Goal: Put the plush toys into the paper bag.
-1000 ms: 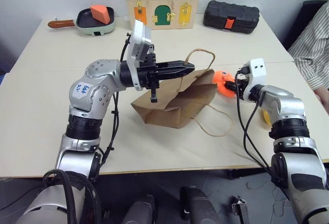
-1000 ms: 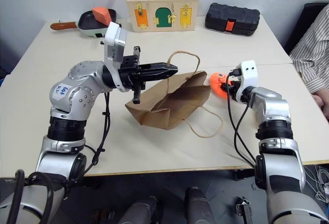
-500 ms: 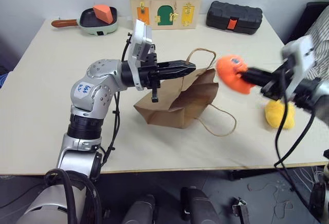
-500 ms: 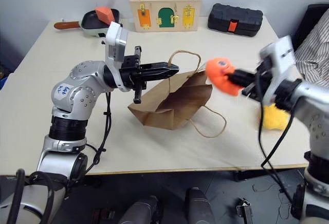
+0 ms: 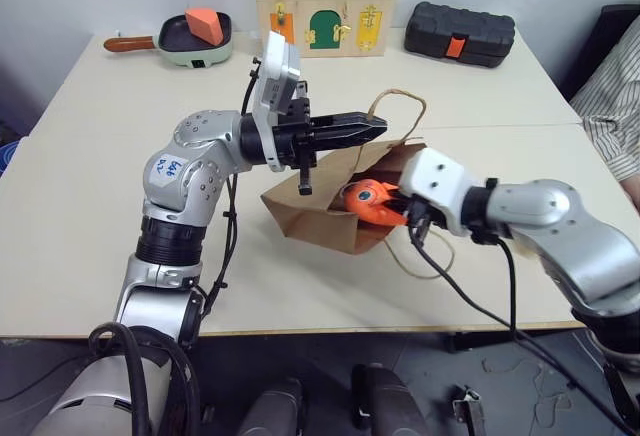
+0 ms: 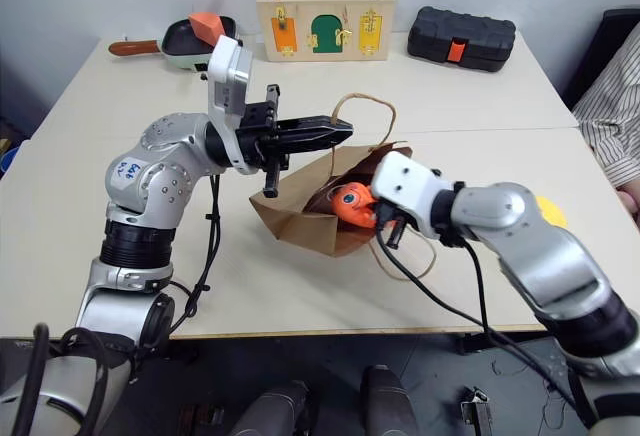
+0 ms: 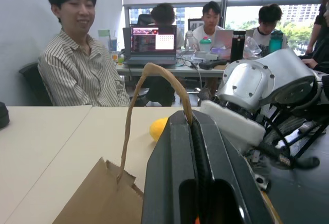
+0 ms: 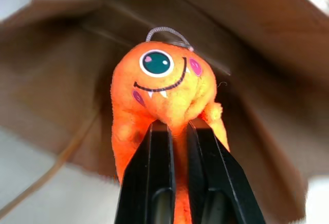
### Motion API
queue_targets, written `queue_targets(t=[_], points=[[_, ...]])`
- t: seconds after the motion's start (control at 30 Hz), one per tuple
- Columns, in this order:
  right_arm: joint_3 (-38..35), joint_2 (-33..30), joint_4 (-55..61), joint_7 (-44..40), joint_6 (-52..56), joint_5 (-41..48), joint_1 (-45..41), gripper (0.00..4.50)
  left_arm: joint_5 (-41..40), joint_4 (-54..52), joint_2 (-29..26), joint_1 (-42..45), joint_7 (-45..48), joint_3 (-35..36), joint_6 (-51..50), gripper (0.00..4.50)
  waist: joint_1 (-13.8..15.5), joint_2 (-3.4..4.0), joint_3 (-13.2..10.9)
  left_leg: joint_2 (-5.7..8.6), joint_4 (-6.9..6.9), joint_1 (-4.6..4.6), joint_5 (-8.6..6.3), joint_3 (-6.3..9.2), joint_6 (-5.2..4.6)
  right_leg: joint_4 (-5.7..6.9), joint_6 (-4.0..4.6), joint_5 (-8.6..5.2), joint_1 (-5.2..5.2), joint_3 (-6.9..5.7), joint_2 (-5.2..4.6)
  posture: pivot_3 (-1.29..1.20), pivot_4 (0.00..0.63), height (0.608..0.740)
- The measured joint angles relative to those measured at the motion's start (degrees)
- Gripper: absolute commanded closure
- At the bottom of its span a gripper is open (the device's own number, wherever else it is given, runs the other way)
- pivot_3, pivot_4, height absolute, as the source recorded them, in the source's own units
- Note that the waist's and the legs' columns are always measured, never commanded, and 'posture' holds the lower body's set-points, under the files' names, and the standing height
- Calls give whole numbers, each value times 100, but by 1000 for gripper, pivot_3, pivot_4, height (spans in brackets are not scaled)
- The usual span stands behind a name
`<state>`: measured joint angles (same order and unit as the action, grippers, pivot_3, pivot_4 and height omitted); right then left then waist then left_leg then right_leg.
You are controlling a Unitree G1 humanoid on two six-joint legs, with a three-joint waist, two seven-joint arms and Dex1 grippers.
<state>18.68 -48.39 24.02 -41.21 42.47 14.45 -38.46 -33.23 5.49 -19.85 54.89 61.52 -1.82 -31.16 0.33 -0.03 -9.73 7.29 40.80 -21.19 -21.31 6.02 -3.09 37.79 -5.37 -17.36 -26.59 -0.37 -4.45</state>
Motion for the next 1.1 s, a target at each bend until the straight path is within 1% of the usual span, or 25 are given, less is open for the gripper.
queue_targets(t=[0.03,0.1,0.13,0.27,0.33,0.37,0.47,0.57,0.7,0.73,0.8,0.9,0.93,1.0,1.03,1.1], points=[[146,279,-295,-30,-66,-122,-181,4475,0,4,-1,0,0,-2,0,4500,-24,-1,0,0,2,0,0,0,0,0,0,0,0,0,1,0,150,740],[259,686,-630,-50,-134,-193,-404,4475,0,5,47,1,-2,-18,0,4500,-46,-1,-1,-1,7,0,0,0,0,6,0,0,-1,-1,0,0,150,740],[280,986,-851,-46,-140,-210,-557,4475,0,5,67,1,-7,-25,0,4500,-62,-1,-1,-2,11,0,0,1,0,11,0,0,-1,-2,1,0,150,740],[98,2012,-1524,151,-114,-139,-710,4475,0,3,75,2,-36,24,1,4500,-73,0,0,-2,14,1,0,4,0,20,0,0,-2,-7,1,0,150,740],[-95,2456,-1863,331,-68,-78,-697,3794,2,4,82,1,-57,24,0,4500,-69,0,0,-1,16,-1,0,11,0,18,1,0,1,-16,0,0,150,740],[-133,2547,-1956,385,-50,-64,-689,3522,2,3,83,1,-67,24,0,4500,-53,0,0,2,17,-1,0,12,0,19,1,0,1,-17,-2,0,150,740],[-270,2550,-1966,398,106,-6,-484,2503,2,3,62,0,-87,34,0,4500,-39,0,0,6,19,-2,0,33,0,18,5,3,9,-31,-5,0,150,740],[-632,2394,-1525,340,531,296,-271,1410,1,1,43,-5,-96,50,-1,4500,-53,0,0,6,17,-5,0,33,0,17,5,3,5,-32,-6,0,150,740],[-1816,1918,-250,271,1414,1198,-69,77,1,-20,-9,-33,-133,72,-1,4500,-53,0,0,4,14,-6,0,35,1,14,5,3,4,-31,-4,0,150,740],[-2032,1835,-74,263,1563,1360,-32,26,1,-30,-30,-52,-143,82,-1,4500,-52,0,0,4,14,-5,0,35,1,15,5,3,6,-30,-4,0,150,740],[-2714,1522,407,188,2058,1926,272,26,-7,-59,-41,-78,-159,84,-5,4500,-40,0,0,4,8,-5,0,36,1,13,5,3,8,-28,-5,0,150,740],[-3779,845,861,51,2687,2580,878,26,-15,-86,-85,-142,-172,95,-11,4500,19,0,0,7,3,-9,-1,35,-1,8,5,3,11,-25,-7,0,150,740],[-4332,562,964,36,2913,2782,1143,26,-15,-84,-103,-162,-175,94,-12,4500,44,0,0,7,3,-9,-2,34,-2,7,5,3,12,-24,-6,0,150,740],[-5016,145,1009,19,3042,2844,1618,26,-16,-82,-119,-171,-190,110,-11,4500,102,0,0,6,5,-7,-2,29,-3,7,5,3,15,-21,-6,0,150,740],[-5180,26,996,20,3076,2826,1808,26,-15,-81,-138,-177,-191,127,-10,4500,103,-1,0,5,6,-5,-2,27,-3,8,5,3,15,-18,-5,0,150,740],[-5333,-395,949,26,2788,2521,2620,26,-16,-82,-94,-172,-198,109,-10,4500,119,-1,1,5,4,0,-2,17,-4,13,5,3,14,-10,-5,0,150,740]])
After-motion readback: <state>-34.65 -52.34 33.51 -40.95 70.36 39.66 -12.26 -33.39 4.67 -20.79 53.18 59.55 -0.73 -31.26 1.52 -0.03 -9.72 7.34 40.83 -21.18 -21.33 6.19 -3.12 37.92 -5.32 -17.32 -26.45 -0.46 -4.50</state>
